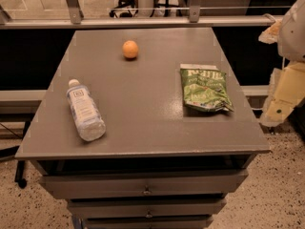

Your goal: Pick orange

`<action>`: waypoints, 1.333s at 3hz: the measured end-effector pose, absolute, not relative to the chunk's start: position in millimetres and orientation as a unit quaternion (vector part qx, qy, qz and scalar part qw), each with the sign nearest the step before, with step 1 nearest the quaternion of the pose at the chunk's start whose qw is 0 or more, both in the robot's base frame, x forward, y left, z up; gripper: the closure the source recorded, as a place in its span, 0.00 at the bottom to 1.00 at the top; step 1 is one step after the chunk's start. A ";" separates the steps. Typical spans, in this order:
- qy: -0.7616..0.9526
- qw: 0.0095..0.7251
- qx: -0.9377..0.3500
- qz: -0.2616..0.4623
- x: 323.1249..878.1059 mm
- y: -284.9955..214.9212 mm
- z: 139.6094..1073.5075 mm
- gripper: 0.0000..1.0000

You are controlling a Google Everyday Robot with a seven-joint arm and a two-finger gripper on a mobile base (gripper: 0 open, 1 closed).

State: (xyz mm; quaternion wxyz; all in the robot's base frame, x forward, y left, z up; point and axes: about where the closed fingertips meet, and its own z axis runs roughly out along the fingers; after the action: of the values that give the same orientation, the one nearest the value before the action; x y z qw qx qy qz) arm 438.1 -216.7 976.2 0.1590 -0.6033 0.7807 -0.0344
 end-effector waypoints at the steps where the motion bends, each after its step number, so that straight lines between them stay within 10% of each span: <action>1: 0.781 0.159 -0.603 -0.034 438.1 -216.7 976.2 0.00; 4: 0.745 0.269 -0.610 0.018 530.6 -142.7 951.3 0.00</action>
Offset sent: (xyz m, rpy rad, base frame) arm 0.0209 0.0197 -0.0123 0.0977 -0.0333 0.0449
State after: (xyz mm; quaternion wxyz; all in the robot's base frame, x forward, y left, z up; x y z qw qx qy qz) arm 530.6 -142.7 951.3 0.2694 -0.6096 0.7453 0.0176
